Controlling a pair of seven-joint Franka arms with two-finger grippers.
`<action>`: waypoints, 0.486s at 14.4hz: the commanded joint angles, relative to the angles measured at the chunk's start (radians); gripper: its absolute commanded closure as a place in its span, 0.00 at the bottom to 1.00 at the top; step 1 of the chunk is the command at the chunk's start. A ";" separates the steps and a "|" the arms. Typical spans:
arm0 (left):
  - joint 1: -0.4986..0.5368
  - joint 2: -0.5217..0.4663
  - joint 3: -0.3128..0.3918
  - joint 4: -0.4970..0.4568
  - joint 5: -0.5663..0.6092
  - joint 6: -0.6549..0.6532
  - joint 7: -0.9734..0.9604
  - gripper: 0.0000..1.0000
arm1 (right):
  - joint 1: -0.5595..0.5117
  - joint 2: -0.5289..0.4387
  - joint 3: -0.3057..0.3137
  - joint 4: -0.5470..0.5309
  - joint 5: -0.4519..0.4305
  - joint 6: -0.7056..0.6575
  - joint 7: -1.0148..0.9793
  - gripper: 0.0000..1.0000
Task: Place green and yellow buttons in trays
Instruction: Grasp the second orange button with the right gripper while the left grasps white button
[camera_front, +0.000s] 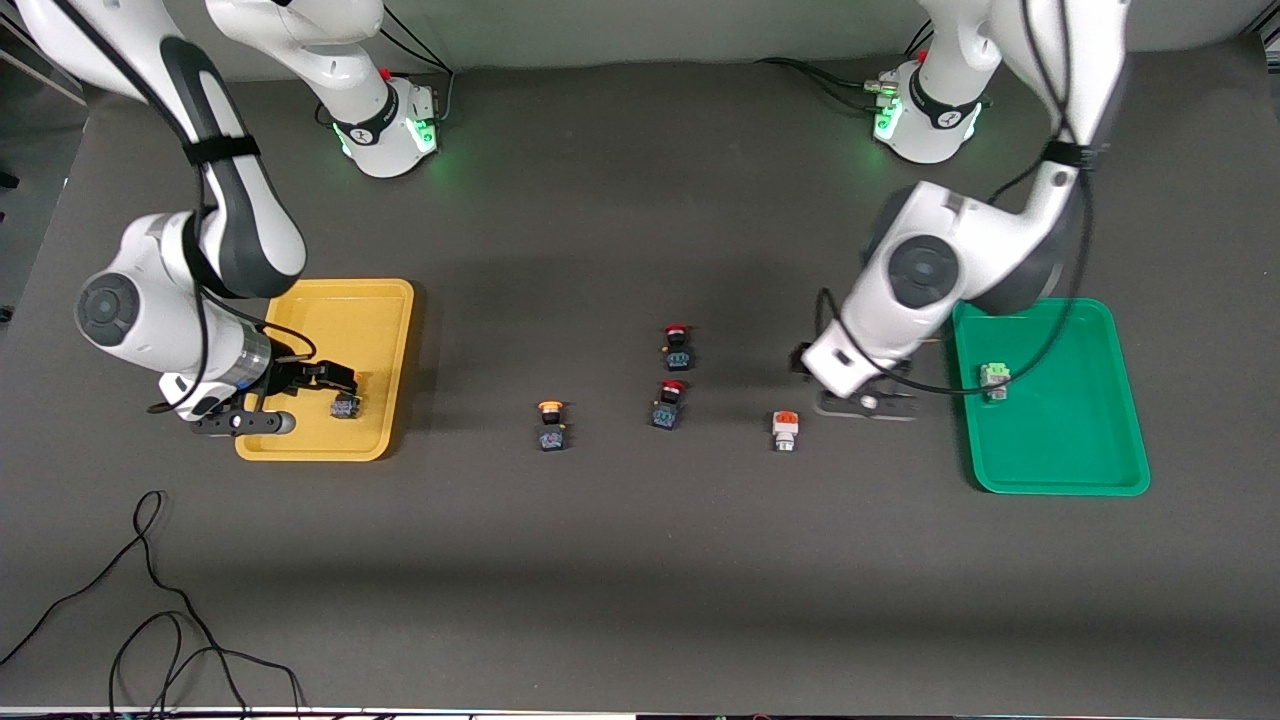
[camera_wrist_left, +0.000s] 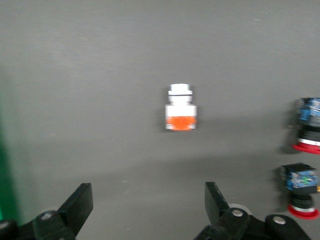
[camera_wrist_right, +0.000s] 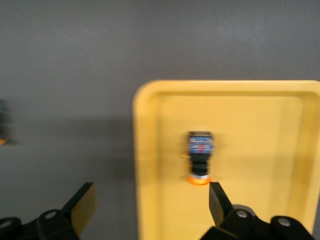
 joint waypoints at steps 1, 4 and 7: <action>-0.031 0.068 0.020 0.031 0.013 0.066 -0.008 0.00 | 0.105 0.058 -0.003 0.151 0.015 -0.083 0.173 0.00; -0.049 0.201 0.020 0.091 0.034 0.116 -0.015 0.00 | 0.207 0.136 -0.003 0.258 0.015 -0.094 0.313 0.00; -0.054 0.246 0.027 0.128 0.050 0.117 -0.038 0.00 | 0.275 0.233 -0.003 0.343 0.013 -0.084 0.383 0.00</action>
